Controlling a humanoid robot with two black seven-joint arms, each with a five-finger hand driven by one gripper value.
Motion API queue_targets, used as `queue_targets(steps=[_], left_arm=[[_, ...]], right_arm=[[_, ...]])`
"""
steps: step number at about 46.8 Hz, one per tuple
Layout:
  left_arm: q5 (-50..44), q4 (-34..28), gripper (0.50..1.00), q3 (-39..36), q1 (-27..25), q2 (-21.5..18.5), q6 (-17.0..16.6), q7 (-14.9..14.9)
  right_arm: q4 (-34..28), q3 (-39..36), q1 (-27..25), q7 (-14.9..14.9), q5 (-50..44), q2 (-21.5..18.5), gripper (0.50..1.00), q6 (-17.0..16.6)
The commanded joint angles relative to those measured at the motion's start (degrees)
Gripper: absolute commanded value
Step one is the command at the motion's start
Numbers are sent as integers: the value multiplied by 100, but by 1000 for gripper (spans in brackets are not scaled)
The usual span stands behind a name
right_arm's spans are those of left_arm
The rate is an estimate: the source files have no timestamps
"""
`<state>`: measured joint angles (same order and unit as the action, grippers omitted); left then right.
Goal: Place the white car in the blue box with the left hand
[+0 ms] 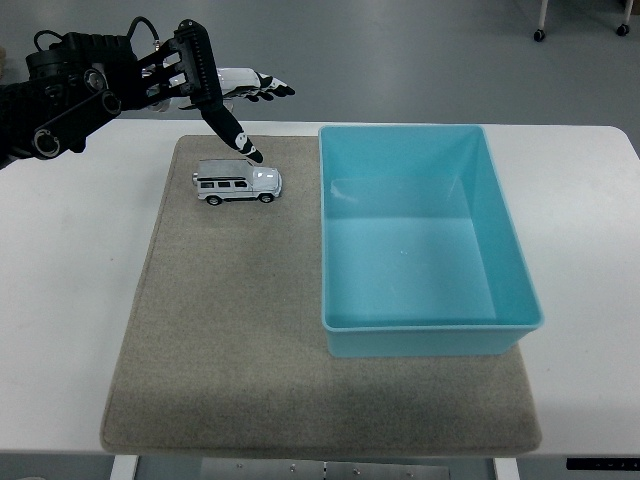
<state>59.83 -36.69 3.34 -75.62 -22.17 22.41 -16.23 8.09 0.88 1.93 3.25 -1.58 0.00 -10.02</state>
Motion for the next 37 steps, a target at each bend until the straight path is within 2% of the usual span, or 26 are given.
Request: queue_targets(steps=[1,11,37], left_arm=[[309,-49,1000,-70,65,2,26,-3],[608,-49,1000,-246,91,20,-26,-3],[608,188,1000,-378,293,46,-114,58]], right_arm=[[0,0,1,0,0,0,936,0],[0,0,1,0,0,0,936,0],[0,0,1,0,0,0,936,0]])
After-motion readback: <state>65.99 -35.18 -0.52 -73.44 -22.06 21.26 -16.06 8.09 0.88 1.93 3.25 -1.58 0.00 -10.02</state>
